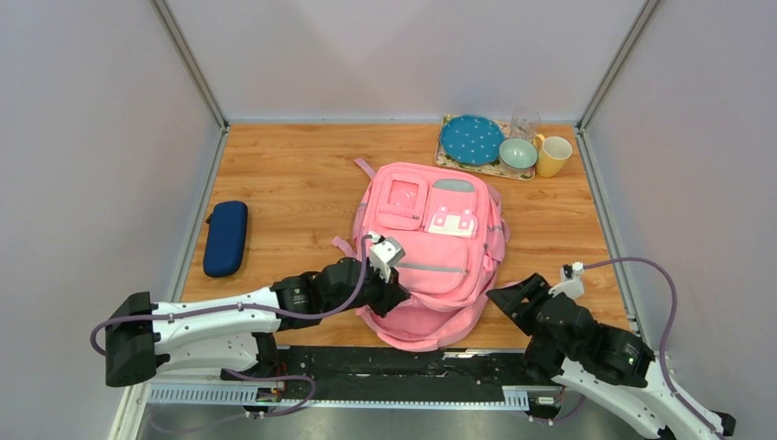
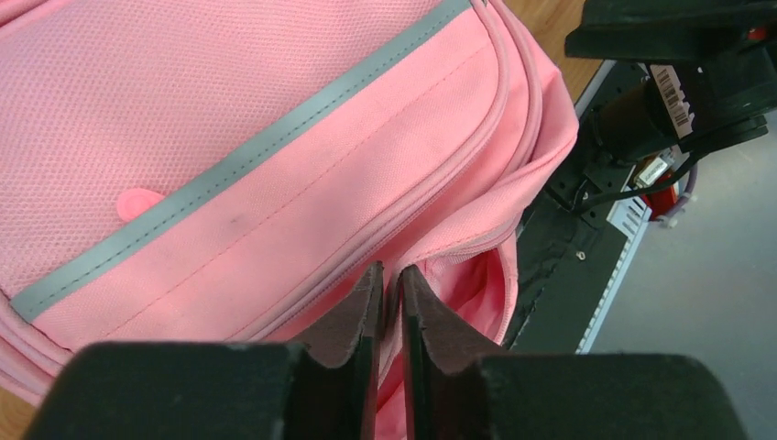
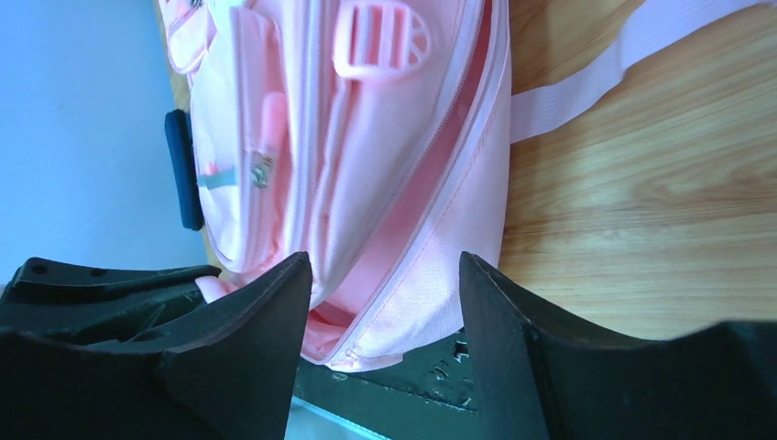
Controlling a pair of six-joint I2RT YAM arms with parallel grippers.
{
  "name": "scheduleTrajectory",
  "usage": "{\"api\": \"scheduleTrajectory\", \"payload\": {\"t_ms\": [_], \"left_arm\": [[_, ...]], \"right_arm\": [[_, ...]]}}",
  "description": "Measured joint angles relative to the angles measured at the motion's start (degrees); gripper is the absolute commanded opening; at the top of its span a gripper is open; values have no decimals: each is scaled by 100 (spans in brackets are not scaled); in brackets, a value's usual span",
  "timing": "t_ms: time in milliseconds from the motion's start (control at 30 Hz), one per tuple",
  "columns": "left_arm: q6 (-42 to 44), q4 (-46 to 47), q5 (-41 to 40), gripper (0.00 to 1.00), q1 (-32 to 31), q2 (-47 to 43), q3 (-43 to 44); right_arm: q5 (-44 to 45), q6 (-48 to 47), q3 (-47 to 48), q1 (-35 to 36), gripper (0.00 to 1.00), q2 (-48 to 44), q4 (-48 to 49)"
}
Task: Pack the student bag
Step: Place the book in the student bag, then zip the student bag at the center of the board.
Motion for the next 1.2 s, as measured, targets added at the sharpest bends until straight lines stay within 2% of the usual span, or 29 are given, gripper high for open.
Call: {"api": "scheduleTrajectory", "payload": {"t_ms": [67,133,300,467,567,667,733,833,1000,1200], "left_arm": [[59,-68,105,51,9,39,4],[109,-251,262,79,22,94,48],[334,-981,756,80,42,76,549],[376,-1285,909,80,46,-800,745],[365,-1624,275,83,42,-1349,752],[326,-1969,-553,85,101,-1482,688],[221,-2210,-935,86,286,-1436,463],[48,-2446,-1099,86,752,-1353,-7],[-181,-2367,-291,89,2205,-1725,-1019],[-485,-1355,1307,89,3281,-1937,-1770]], "right_arm": [[160,0,278,0,64,166,-260],[280,0,494,0,64,516,-435],[337,-13,649,0,68,1314,-632],[310,-39,621,0,72,1187,-575],[240,-37,426,0,73,964,-348],[63,-33,96,0,76,962,46],[-81,-28,-114,0,79,1106,385],[-258,-17,-262,0,83,1602,846],[-330,-28,-267,0,87,2081,1298],[-323,-42,-310,0,89,2124,1458]]}}
